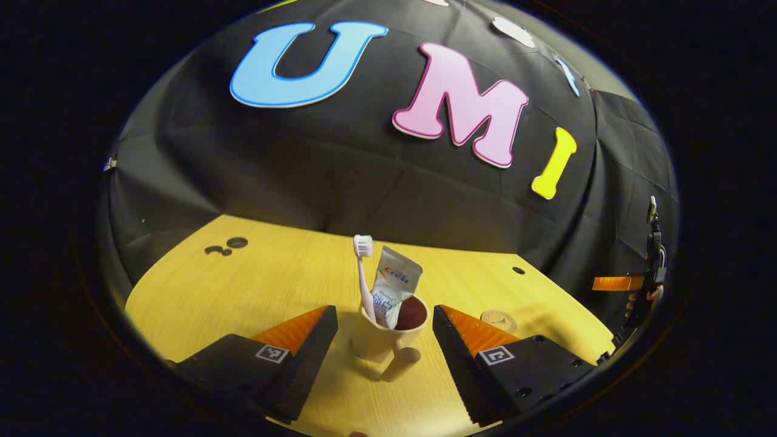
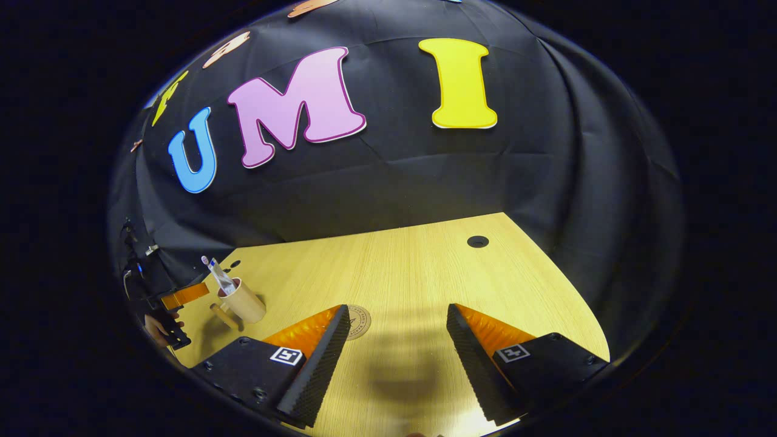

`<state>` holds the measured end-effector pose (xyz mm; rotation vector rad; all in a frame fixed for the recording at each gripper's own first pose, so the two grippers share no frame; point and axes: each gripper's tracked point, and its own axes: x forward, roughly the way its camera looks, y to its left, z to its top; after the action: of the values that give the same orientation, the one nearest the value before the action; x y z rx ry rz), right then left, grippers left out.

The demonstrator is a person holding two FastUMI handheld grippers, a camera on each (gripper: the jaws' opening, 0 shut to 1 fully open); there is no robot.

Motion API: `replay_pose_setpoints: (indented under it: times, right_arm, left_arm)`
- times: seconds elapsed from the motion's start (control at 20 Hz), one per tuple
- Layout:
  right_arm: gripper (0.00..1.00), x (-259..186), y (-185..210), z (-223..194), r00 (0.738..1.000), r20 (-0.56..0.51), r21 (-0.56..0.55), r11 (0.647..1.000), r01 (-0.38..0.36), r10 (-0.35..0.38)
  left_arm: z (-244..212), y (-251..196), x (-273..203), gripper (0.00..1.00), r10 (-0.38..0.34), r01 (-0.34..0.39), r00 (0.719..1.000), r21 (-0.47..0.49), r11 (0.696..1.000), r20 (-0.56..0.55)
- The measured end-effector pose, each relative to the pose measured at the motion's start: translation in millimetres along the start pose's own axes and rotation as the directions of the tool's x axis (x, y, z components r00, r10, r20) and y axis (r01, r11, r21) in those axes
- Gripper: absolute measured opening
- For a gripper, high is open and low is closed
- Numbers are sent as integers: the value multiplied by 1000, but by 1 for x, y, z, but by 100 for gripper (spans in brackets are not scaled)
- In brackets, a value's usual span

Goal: Put the toothbrush and toothpaste on the desktop into the cup, then pick up the cup and place it on the coaster on the desktop.

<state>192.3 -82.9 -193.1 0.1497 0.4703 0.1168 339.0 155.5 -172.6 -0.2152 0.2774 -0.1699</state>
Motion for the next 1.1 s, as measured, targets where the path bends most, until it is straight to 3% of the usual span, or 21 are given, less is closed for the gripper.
replay_pose_setpoints:
  times: [0.2,0.45,0.6,1.1]
  right_arm:
    - [98,-10,-3,0,1000,3,-20,1000,-21,21]
    - [98,-17,-24,-4,1000,3,59,998,5,-5]
    - [98,-25,-45,-8,999,3,84,996,44,-45]
    - [98,-44,-98,-35,992,-43,124,985,124,-120]
  left_arm:
    - [-7,0,0,98,31,-23,988,53,998,-151]
    - [-25,-10,8,98,36,-38,942,2,999,-334]
    - [-47,-13,11,98,54,-70,895,-20,997,-443]
    - [-85,-12,48,97,146,-128,754,76,989,-640]
